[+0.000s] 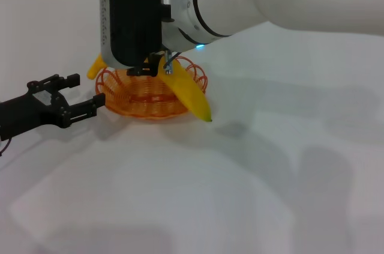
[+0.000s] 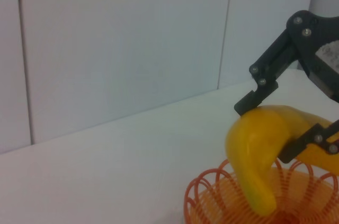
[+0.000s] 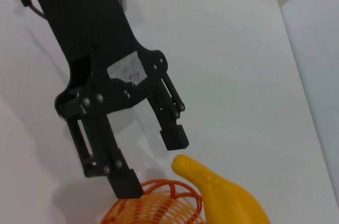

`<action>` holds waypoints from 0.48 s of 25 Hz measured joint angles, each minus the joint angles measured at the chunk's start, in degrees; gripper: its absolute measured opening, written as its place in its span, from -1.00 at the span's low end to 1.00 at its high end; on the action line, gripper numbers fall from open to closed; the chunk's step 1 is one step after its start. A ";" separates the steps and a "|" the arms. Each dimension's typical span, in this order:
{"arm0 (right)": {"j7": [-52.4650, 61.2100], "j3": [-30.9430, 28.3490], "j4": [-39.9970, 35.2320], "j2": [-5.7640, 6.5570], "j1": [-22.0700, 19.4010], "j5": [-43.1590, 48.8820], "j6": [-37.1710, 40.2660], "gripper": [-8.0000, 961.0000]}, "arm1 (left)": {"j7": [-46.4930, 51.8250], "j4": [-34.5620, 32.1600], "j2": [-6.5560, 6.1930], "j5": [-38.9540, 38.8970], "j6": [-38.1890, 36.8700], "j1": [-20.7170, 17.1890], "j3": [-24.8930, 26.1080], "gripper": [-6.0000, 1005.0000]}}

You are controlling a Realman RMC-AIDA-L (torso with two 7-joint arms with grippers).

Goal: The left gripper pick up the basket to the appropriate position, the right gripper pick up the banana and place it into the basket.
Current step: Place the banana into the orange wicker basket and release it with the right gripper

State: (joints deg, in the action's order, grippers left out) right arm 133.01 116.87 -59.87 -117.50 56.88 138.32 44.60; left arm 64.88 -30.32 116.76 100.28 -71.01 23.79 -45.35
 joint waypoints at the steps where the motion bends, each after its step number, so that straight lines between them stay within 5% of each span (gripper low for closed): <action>1: 0.00 0.00 0.00 0.00 0.01 0.09 0.04 0.23 | 0.00 0.00 0.00 0.00 0.00 0.00 0.00 0.59; 12: -0.16 0.83 -0.08 0.00 0.07 0.13 0.36 0.27 | -0.02 0.00 0.04 0.03 0.03 0.02 0.00 0.59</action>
State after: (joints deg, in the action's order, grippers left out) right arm 132.85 117.70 -59.94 -117.51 56.95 138.45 44.96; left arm 64.86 -30.32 116.81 100.30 -70.98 23.81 -45.35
